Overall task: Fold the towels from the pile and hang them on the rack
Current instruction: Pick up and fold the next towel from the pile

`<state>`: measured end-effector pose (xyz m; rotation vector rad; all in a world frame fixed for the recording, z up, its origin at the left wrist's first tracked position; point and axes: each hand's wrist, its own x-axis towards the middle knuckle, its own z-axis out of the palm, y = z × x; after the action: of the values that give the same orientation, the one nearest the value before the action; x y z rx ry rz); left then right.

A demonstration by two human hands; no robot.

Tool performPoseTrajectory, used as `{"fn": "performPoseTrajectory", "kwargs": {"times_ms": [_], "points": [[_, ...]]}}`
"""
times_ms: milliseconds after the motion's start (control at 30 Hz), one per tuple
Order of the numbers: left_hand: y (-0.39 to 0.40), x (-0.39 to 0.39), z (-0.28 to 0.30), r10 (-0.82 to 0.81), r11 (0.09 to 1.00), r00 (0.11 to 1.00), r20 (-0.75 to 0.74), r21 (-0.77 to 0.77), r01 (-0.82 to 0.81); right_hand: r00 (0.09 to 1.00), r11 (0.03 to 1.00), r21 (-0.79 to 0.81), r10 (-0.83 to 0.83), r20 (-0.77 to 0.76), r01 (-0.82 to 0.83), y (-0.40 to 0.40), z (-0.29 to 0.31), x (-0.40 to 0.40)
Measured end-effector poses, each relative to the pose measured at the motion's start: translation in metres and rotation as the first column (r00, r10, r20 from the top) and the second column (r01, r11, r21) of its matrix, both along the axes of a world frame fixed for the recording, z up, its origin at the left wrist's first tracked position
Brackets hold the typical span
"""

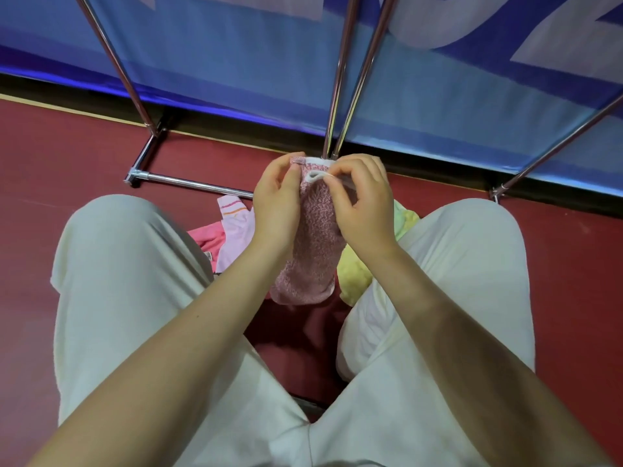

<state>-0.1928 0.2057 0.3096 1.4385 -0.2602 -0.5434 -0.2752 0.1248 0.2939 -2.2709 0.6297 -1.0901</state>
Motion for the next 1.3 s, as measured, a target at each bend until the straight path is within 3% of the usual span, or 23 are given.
{"fn": "performPoseTrajectory", "kwargs": {"times_ms": [167,467,567,700,800,867,967,1033,1100,1167,1300], "points": [[0.003,-0.003,-0.003,-0.043,0.999,0.99,0.133,0.013,0.041,1.0,0.987,0.161,0.024,-0.016,-0.022,0.005,0.002,-0.004],[0.007,-0.009,-0.003,-0.183,0.983,0.936,0.301,0.028,0.184,0.994,0.928,0.373,-0.062,0.094,0.023,0.004,0.009,0.002],[0.008,-0.007,-0.006,-0.14,0.99,0.934,0.33,0.051,0.131,0.995,0.91,0.414,-0.04,0.095,-0.003,0.006,0.01,0.001],[0.014,0.013,-0.001,0.052,0.999,0.955,0.293,-0.007,-0.052,0.982,0.926,0.346,0.178,-0.056,-0.148,0.005,0.007,-0.008],[0.019,0.03,0.001,0.059,0.997,0.944,0.326,0.021,-0.07,0.957,0.968,0.207,0.185,-0.226,-0.138,0.001,0.002,-0.015],[0.023,0.032,0.003,0.029,0.997,0.919,0.394,0.053,-0.055,0.969,0.988,0.121,0.118,-0.218,-0.094,0.0,0.003,-0.018],[0.028,0.023,0.01,0.066,0.996,0.824,0.563,0.011,-0.087,0.997,1.0,-0.016,0.014,-0.08,-0.015,0.0,0.009,-0.024],[0.03,0.017,0.01,0.074,0.995,0.699,0.711,-0.006,-0.1,0.999,0.999,0.037,-0.004,-0.052,0.006,-0.001,0.012,-0.027],[0.029,0.014,0.006,0.041,0.996,0.633,0.773,0.018,-0.085,0.988,0.993,0.118,0.022,-0.151,-0.004,-0.002,0.013,-0.027],[0.027,0.013,0.003,0.032,0.995,0.651,0.758,0.036,-0.091,0.967,0.993,0.121,0.044,-0.25,-0.014,-0.003,0.01,-0.026],[0.023,0.015,-0.002,0.019,0.995,0.698,0.716,0.052,-0.081,0.956,0.993,0.104,-0.022,-0.294,0.054,-0.01,0.009,-0.023]]}}
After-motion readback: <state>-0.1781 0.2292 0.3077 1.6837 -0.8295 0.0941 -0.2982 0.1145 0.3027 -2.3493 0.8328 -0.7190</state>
